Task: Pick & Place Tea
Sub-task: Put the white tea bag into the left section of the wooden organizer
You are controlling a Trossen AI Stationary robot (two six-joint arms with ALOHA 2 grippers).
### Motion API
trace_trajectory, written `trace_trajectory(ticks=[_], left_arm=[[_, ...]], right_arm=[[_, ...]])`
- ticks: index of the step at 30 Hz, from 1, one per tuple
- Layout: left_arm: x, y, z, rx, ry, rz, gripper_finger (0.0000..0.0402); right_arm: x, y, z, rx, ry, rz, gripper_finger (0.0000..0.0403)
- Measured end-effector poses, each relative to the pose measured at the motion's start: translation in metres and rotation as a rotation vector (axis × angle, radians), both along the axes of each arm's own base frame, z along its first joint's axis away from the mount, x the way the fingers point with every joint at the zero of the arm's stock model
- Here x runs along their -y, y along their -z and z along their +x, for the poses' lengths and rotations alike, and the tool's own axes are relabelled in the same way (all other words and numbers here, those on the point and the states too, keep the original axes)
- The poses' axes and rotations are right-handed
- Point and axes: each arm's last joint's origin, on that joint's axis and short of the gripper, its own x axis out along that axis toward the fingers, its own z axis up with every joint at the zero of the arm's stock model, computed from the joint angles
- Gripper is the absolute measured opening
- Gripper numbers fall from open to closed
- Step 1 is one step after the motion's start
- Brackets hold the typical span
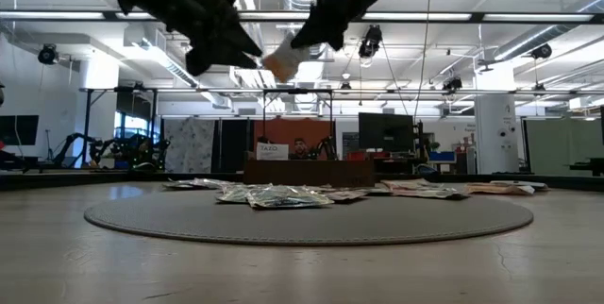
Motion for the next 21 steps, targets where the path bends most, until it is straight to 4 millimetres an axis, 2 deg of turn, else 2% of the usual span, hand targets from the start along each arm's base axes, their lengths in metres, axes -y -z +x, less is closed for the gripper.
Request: trace_trajectory(ticks=[3, 10, 17, 21], left_arm=[[0.005, 0.003, -0.018, 0.025, -0.068, -0.018, 0.014], [0.016, 0.026, -0.05, 0.082, -0.171, -0.141, 0.014], [0.024, 0.045, -0.061, 0.107, -0.178, -0.207, 0.014], [0.027, 0.05, -0.062, 0.098, -0.168, -0.212, 0.014]], right_arm=[[0.009, 0.019, 0.013, -0.052, 0.007, 0.008, 0.0008], [0.036, 0.037, 0.053, -0.164, 0.085, -0.105, 0.0008], [0.063, 0.063, 0.082, -0.381, 0.072, -0.092, 0.0008], [0.067, 0.08, 0.087, -0.448, 0.077, -0.119, 0.0008]])
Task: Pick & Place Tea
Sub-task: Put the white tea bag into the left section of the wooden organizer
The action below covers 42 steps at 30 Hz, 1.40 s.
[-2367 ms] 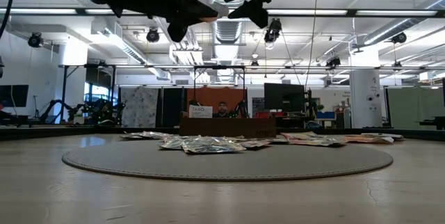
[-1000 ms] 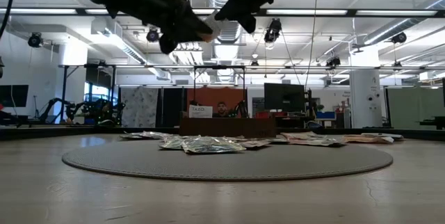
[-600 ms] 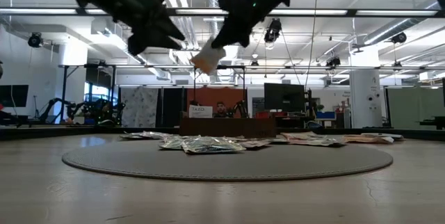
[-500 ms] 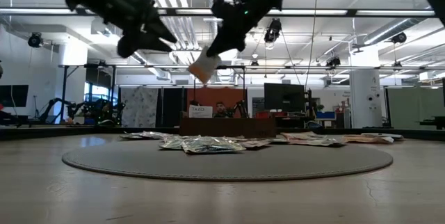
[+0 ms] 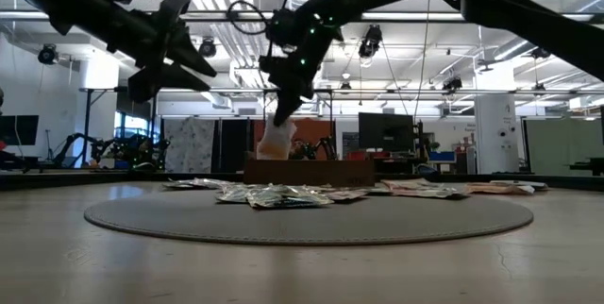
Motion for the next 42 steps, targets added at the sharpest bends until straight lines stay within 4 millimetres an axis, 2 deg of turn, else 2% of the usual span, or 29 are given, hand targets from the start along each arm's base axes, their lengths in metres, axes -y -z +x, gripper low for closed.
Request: trace_trajectory(ticks=[4, 11, 17, 30, 34, 42], left_arm=[[0.001, 0.003, 0.0, -0.013, 0.01, 0.004, 0.014], [0.001, 0.004, 0.0, -0.029, 0.024, 0.031, 0.014], [0.002, 0.004, 0.0, -0.034, 0.026, 0.033, 0.014], [0.002, 0.004, 0.0, -0.033, 0.025, 0.031, 0.014], [0.002, 0.004, 0.0, -0.033, 0.025, 0.03, 0.014], [0.002, 0.004, 0.0, -0.031, 0.023, 0.027, 0.014]], right_arm=[[-0.001, 0.008, -0.001, -0.028, 0.003, 0.026, 0.0008], [0.0, 0.008, 0.004, 0.018, -0.013, 0.005, 0.0008], [-0.004, 0.018, -0.003, -0.074, -0.025, 0.049, 0.0008], [0.0, 0.019, -0.001, -0.049, -0.013, 0.024, 0.0009], [0.002, 0.023, -0.001, -0.047, -0.009, -0.006, 0.0027], [0.006, 0.028, 0.002, -0.043, -0.001, -0.079, 0.0098]])
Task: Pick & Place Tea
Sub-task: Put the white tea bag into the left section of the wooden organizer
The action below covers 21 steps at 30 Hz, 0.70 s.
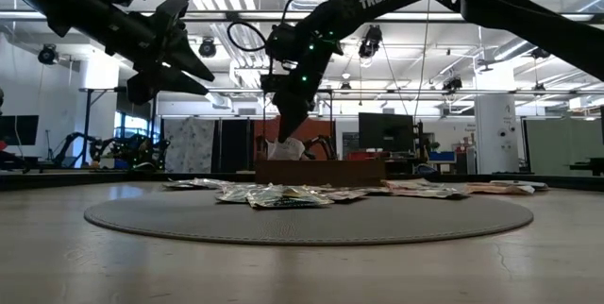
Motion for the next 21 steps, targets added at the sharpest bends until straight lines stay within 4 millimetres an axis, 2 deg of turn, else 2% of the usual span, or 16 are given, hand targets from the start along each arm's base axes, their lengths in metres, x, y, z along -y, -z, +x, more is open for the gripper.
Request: trace_trajectory(ticks=[5, 10, 15, 21], left_arm=[[0.0, 0.0, 0.0, 0.0, -0.001, -0.001, 0.014], [0.0, 0.0, 0.0, 0.002, -0.002, -0.006, 0.014], [0.0, 0.0, 0.0, 0.002, -0.003, -0.006, 0.014], [0.0, 0.0, 0.0, 0.003, -0.004, -0.008, 0.014]], right_arm=[[0.003, -0.005, 0.008, 0.096, -0.006, -0.037, 0.0116], [0.003, -0.006, 0.009, 0.113, -0.034, -0.036, 0.0104], [0.01, -0.009, 0.006, 0.135, 0.061, -0.022, 0.0093], [0.014, -0.011, 0.0, 0.107, 0.095, 0.004, 0.0086]])
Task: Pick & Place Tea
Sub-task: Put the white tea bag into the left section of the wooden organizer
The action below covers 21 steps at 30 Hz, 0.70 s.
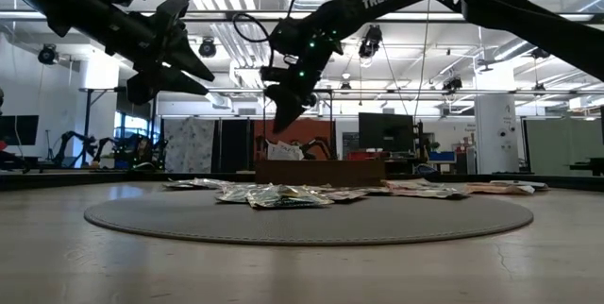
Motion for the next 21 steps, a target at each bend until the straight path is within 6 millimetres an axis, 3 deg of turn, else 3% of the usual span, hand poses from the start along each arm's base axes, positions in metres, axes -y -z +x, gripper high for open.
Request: trace_trajectory(ticks=[7, 16, 21], left_arm=[[0.0, 0.0, 0.0, 0.0, 0.0, 0.0, 0.014], [0.0, 0.0, 0.0, -0.002, 0.002, 0.004, 0.014], [0.0, 0.0, 0.0, -0.005, -0.002, 0.013, 0.014]], right_arm=[[0.002, 0.005, -0.009, -0.071, 0.04, 0.059, 0.0082], [0.031, 0.01, -0.032, -0.075, 0.026, 0.192, 0.0082], [0.039, 0.013, -0.039, -0.088, -0.026, 0.179, 0.0082]])
